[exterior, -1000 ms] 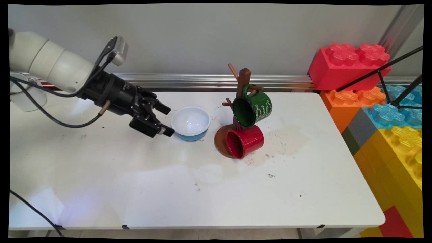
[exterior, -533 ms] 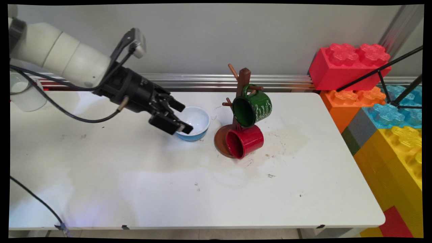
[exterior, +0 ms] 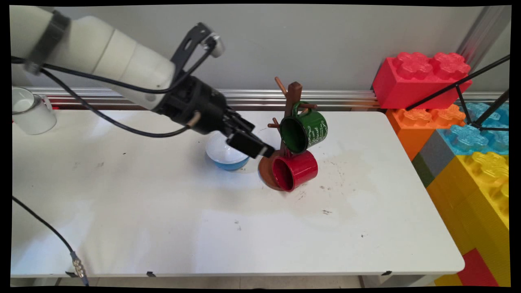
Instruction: Pick up the green mug from the rack
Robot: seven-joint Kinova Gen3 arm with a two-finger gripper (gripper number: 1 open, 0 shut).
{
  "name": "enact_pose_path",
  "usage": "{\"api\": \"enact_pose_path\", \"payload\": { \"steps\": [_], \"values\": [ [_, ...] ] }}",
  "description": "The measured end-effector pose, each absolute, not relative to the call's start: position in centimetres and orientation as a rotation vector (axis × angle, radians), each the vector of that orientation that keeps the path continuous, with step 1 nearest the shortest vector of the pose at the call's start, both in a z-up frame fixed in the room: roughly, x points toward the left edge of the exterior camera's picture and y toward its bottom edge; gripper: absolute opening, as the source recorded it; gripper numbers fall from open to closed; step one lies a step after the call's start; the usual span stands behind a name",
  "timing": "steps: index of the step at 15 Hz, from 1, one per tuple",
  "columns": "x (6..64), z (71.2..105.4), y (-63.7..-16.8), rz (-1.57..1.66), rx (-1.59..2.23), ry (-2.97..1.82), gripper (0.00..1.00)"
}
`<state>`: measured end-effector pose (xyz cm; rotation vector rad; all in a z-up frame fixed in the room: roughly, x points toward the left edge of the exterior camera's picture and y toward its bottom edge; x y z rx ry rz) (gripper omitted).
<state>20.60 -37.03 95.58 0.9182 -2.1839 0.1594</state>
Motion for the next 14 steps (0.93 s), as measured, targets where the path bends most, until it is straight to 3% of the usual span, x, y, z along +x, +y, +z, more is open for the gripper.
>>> {"api": "enact_pose_path", "payload": {
  "steps": [14],
  "values": [
    [13.9, 94.9, -37.2, 0.173, 1.06, -2.118, 1.0]
  ]
}}
